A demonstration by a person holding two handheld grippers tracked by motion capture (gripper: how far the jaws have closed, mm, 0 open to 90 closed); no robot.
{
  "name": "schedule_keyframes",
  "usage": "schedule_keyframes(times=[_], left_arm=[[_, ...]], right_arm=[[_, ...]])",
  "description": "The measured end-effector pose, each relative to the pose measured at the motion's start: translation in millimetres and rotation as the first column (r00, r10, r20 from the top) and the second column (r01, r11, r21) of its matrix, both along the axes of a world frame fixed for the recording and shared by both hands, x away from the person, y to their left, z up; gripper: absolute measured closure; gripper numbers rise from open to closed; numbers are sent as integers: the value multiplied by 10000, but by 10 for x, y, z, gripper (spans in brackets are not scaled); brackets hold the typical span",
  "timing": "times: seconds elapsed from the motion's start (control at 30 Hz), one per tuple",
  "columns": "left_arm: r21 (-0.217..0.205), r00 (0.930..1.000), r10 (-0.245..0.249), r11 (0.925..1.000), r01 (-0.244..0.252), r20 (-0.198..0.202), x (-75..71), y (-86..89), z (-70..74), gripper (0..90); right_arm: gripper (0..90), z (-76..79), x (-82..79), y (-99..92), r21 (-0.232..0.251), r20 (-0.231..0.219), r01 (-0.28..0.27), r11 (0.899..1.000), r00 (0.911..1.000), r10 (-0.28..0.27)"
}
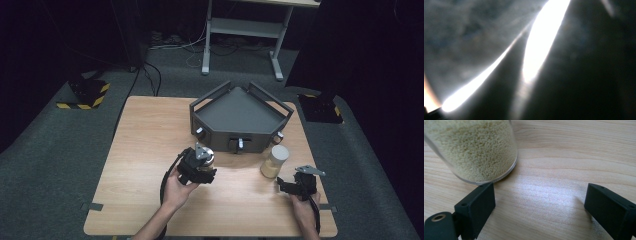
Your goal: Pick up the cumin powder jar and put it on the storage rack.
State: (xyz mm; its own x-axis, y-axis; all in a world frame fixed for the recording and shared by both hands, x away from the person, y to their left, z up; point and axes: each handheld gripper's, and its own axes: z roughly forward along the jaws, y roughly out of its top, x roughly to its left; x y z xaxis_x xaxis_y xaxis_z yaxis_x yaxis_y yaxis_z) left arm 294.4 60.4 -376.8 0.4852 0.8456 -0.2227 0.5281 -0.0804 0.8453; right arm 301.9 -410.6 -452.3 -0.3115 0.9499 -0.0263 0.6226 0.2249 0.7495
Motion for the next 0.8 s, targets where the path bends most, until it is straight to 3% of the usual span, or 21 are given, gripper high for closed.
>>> schedule_keyframes(times=[0.03, 0.4, 0.67, 0.8], left_arm=[[3200, 9749, -2107, 9209, 2228, -722, 252, 163, 414, 309], [3428, 9643, -2625, 9032, 2584, -355, 468, 70, 749, 309], [3367, 9617, -2729, 9036, 2650, -246, 613, 72, 912, 309], [3293, 9631, -2690, 9084, 2575, -109, 696, 75, 1014, 309]], right_arm=[[92, 0, 0, 0, 0, 1, -1, 10000, 10000, 1], [94, 0, -1, -1, -8, 7, -30, 10000, 10000, 30], [95, -1, -2, -2, 0, 6, -55, 10000, 10000, 55], [96, -1, -2, -2, -3, 11, -68, 10000, 10000, 68]])
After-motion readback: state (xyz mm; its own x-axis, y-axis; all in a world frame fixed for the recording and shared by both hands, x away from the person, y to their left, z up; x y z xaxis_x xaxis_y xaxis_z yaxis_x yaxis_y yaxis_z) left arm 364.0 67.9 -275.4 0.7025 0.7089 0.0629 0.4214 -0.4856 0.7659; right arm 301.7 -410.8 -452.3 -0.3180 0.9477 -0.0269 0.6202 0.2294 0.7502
